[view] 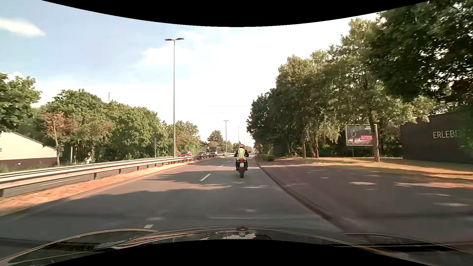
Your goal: Follow the waypoints while adhering to traffic rules and regulations
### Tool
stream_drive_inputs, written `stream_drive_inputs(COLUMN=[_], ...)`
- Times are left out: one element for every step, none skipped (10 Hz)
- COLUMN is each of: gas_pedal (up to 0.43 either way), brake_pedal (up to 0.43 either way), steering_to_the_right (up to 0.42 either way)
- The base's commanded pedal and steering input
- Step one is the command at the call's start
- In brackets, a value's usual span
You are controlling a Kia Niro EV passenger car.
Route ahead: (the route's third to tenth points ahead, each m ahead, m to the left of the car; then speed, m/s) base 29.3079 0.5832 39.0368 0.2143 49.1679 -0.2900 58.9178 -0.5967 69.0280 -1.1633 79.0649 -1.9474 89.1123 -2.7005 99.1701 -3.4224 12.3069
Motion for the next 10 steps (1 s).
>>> stream_drive_inputs(gas_pedal=[0.138,0.138,0.138,0.138,0.138,0.138,0.138,0.138,0.138,0.138], brake_pedal=[0.000,0.000,0.000,0.000,0.000,0.000,0.000,0.000,0.000,0.000], steering_to_the_right=[0.003,0.003,0.003,0.000,-0.001,0.000,-0.001,-0.001,-0.001,-0.002])
